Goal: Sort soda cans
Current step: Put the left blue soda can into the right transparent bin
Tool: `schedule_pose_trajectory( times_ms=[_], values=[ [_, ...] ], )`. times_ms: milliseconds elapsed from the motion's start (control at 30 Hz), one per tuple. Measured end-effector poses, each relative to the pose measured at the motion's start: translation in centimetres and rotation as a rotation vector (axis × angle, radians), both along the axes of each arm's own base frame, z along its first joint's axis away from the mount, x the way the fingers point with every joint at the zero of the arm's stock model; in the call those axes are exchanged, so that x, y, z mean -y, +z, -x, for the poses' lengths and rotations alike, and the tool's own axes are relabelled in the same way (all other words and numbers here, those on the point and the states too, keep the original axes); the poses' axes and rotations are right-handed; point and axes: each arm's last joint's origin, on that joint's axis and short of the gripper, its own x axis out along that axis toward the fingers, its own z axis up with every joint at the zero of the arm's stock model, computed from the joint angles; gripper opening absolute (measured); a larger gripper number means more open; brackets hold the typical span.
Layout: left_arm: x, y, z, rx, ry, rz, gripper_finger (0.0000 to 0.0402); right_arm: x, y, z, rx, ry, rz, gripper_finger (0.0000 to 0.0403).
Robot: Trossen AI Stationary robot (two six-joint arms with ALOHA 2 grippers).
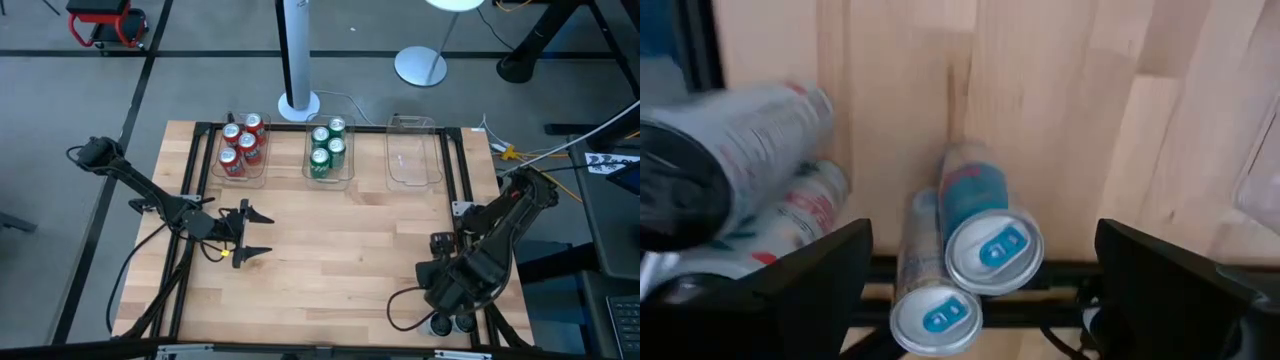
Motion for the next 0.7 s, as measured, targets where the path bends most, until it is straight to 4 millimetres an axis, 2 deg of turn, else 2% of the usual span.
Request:
schedule_pose_trajectory(
  times_ms=[200, 433, 700],
  values=[
    [0.0, 0.0, 0.0, 0.000, -0.002, -0.012, 0.0375, -0.5, -1.3, 0.9, -0.041, -0.009, 0.033, 0.0380],
    [0.0, 0.0, 0.0, 0.003, -0.001, -0.006, 0.0375, 0.1, -2.1, 2.0, -0.054, -0.061, 0.062, 0.0380],
    [0.0, 0.0, 0.0, 0.003, -0.002, -0.009, 0.0375, 0.0, -3.6, 1.9, -0.038, -0.044, 0.041, 0.0380]
  ],
)
